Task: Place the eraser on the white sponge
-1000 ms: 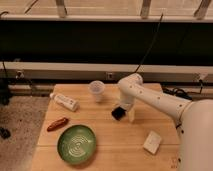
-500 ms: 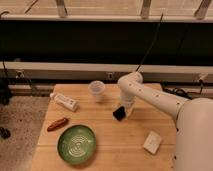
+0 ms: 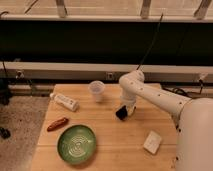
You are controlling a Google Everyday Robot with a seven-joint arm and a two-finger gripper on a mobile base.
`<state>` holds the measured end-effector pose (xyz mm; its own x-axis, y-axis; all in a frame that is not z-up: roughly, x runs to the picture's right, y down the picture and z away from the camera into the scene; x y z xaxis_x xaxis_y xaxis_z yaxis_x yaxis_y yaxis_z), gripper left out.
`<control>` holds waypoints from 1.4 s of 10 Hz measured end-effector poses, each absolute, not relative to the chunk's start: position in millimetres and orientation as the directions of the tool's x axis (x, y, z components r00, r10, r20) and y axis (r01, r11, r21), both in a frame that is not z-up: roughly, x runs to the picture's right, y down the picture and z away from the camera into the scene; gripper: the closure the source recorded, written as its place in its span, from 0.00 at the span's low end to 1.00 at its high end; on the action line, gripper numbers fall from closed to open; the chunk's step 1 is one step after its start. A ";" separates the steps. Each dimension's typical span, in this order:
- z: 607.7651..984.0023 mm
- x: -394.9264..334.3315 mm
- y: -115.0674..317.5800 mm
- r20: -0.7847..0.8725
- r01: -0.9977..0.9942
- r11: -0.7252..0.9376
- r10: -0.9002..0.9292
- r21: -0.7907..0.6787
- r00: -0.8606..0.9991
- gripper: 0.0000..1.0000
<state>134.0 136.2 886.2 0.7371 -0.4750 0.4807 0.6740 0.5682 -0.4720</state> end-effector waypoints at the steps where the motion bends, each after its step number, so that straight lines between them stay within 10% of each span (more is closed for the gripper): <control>1: 886.5 136.2 137.3 0.481 0.673 0.569 -0.474 -0.472 0.738 1.00; 14: 848.4 160.5 117.2 0.464 0.647 0.624 -0.459 -0.439 0.758 1.00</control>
<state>160.5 117.2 848.4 0.7576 -0.4587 0.4643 0.6467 0.6238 -0.4389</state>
